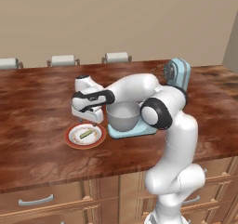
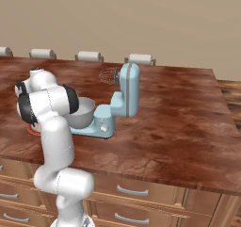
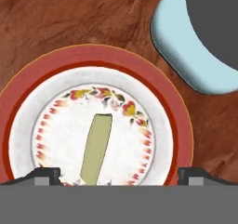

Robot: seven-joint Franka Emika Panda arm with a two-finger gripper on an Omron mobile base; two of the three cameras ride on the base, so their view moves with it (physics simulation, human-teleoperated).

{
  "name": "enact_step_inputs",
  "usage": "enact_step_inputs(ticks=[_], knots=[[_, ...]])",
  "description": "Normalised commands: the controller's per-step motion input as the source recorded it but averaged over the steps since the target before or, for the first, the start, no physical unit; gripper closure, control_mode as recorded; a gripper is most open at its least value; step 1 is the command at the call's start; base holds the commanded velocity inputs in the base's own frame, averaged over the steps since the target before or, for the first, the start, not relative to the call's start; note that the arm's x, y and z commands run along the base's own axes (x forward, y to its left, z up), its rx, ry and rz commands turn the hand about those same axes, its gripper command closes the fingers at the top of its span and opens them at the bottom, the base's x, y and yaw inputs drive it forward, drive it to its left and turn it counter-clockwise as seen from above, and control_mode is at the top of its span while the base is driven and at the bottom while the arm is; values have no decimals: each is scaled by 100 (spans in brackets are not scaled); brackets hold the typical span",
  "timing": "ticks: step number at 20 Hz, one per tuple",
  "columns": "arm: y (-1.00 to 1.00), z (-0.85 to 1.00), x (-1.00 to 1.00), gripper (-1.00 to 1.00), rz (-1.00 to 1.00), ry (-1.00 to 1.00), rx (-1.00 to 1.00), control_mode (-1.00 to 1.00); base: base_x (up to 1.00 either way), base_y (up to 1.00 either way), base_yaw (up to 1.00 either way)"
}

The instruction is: Add butter and sugar cubes to the stand mixer bowl and then turn on the stand mixer to begin making frosting.

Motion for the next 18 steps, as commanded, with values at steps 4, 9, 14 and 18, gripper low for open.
enact_step_inputs(ticks=[4, 9, 14, 18], knots=[[0, -29, 9, -100, -21, 4, 0, -100, 0, 0, 0], [0, -26, 1, -100, -19, 3, 0, -100, 0, 0, 0], [0, -28, 0, -100, -17, 3, 0, -100, 0, 0, 0], [0, -27, 0, -100, -14, 3, 0, -100, 0, 0, 0]])
